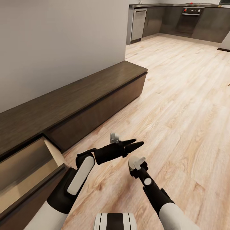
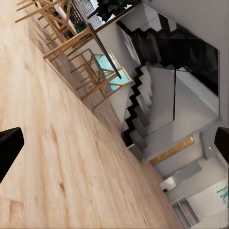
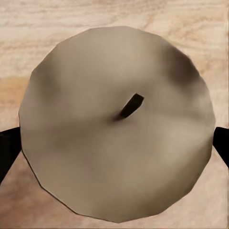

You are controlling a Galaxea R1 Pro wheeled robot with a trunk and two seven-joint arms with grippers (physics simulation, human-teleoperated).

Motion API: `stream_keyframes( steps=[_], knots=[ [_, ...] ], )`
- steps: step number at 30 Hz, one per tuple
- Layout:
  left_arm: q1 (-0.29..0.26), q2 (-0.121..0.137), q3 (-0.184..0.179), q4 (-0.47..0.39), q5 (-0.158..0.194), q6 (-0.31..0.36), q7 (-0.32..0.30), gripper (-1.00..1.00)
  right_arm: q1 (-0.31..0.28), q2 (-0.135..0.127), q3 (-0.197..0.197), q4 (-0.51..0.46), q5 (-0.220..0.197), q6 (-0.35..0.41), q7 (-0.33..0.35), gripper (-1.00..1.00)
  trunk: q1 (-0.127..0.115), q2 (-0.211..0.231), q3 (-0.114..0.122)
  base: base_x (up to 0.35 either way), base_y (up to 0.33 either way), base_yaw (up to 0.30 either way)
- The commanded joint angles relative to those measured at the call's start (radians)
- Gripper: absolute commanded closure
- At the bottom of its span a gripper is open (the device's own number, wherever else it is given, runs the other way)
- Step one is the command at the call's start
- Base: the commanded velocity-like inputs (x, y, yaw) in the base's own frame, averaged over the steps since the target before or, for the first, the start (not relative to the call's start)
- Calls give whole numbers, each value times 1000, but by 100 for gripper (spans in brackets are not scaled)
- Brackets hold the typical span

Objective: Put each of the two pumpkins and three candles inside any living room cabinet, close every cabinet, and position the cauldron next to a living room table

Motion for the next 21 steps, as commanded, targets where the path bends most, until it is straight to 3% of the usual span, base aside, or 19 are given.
stream_keyframes(
  steps=[1,9,21],
  knots=[
    [6,0,6,0,6,1,0,-100,-1,0,-1,-6,0,-3,2,100,0,0,0,0,0,0],
    [18,1,32,0,51,2,-1,-100,-3,0,-3,-28,0,-8,6,100,0,0,0,0,0,0],
    [18,1,32,0,53,2,-2,-100,-3,0,-2,-29,1,-8,7,100,0,0,0,0,0,0]
  ],
)
